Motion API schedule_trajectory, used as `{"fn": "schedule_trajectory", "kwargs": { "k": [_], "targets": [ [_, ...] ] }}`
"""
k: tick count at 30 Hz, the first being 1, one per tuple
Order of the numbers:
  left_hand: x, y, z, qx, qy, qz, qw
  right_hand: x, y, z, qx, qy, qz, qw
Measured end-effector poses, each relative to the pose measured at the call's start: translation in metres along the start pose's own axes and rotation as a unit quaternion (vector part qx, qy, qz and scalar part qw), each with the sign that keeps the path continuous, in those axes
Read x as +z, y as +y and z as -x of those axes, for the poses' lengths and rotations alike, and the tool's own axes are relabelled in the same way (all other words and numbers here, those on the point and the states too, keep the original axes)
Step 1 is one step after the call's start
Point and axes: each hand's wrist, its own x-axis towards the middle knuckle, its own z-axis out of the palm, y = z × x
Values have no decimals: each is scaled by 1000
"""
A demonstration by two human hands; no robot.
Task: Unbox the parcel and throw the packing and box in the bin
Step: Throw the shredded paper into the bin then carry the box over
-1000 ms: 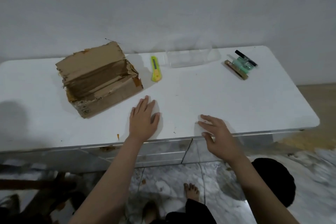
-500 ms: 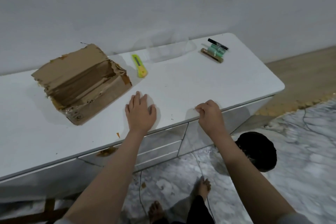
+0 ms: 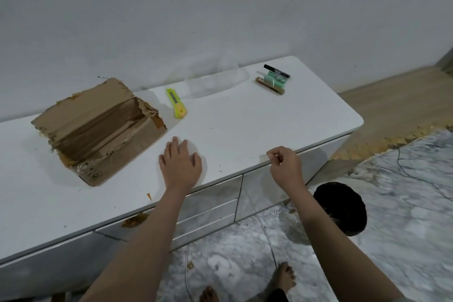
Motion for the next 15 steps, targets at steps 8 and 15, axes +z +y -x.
{"fn": "schedule_trajectory", "kwargs": {
  "k": [8, 15],
  "targets": [
    [-1, 24, -8, 14, 3, -9, 1000, 4, -2, -3, -81, -45, 42, 995],
    [3, 27, -9, 14, -9, -11, 1000, 2, -1, -2, -119, -31, 68, 990]
  ]
}}
